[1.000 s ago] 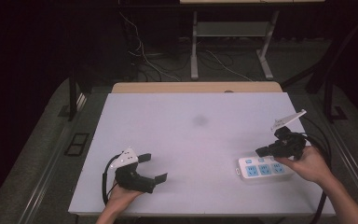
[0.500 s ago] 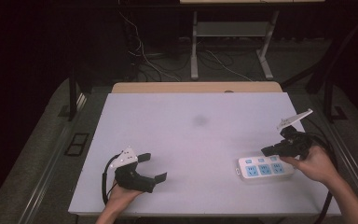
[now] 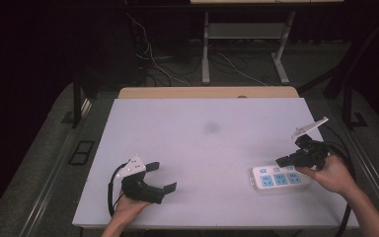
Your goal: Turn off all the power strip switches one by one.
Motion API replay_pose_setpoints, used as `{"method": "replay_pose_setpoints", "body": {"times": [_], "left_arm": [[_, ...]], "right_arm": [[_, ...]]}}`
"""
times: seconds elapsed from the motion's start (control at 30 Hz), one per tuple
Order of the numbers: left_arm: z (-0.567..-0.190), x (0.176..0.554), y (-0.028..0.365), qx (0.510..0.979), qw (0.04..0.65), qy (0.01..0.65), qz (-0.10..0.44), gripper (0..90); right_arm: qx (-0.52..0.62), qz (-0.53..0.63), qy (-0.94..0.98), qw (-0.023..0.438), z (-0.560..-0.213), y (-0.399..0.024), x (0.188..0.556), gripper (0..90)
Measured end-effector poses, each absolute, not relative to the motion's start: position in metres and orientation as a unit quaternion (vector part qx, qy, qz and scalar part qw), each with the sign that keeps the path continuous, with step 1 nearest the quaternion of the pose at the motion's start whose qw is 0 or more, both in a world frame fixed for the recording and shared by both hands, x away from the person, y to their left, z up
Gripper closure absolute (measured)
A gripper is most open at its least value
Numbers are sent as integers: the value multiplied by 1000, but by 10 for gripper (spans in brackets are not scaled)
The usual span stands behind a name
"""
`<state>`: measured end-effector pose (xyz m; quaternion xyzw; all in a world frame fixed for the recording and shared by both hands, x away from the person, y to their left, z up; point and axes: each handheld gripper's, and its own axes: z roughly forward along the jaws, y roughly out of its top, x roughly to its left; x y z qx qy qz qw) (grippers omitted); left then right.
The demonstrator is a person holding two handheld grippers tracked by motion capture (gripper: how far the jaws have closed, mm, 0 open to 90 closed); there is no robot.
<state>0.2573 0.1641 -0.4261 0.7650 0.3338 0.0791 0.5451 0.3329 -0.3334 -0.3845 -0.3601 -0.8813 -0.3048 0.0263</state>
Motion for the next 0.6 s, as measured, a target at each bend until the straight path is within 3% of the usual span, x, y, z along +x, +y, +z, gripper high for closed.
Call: {"method": "replay_pose_setpoints", "body": {"times": [0.6], "left_arm": [[-426,257,165,766,544,334,80,0]], "right_arm": [[-360,-295,-884,38,-400,-327,337,900]]}}
